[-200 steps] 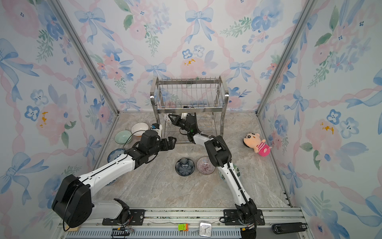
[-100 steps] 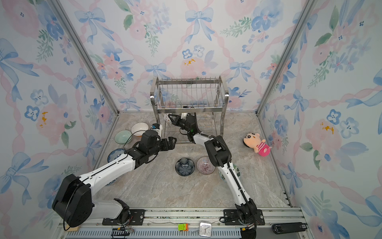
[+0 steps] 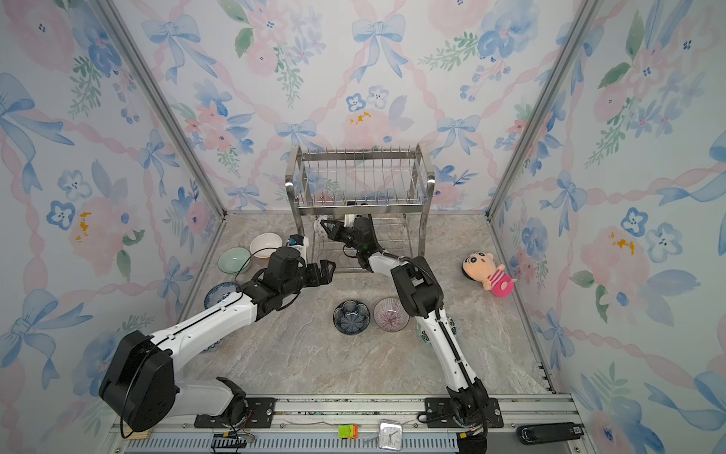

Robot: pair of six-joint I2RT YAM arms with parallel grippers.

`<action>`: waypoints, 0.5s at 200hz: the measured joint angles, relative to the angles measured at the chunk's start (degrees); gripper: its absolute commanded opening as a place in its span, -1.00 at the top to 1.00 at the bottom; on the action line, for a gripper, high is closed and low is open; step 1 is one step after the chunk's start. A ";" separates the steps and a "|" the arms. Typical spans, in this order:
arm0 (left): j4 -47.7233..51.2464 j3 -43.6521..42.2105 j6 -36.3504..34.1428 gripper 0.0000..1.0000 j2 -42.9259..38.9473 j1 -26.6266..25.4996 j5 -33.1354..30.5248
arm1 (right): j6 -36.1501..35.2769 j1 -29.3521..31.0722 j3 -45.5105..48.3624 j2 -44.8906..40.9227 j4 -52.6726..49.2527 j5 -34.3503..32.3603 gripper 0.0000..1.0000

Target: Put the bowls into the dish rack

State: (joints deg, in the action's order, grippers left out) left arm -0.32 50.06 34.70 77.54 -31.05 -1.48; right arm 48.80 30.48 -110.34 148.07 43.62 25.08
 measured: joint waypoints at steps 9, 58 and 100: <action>0.00 0.00 0.00 -0.96 -0.02 0.00 0.00 | -0.28 0.00 0.13 -0.13 -0.17 -0.07 0.88; 0.00 0.00 -0.15 -0.96 -0.02 0.00 0.00 | -0.87 0.00 0.13 -0.37 -0.85 -0.15 0.81; 0.00 0.00 -0.15 -0.96 -0.11 0.00 0.00 | -1.18 0.00 0.13 -0.68 -1.64 -0.15 0.72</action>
State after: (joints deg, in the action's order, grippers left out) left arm -0.32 50.06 34.54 77.43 -31.05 -1.48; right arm 47.62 30.48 -110.21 147.39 41.98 24.93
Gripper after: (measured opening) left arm 0.980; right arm 0.126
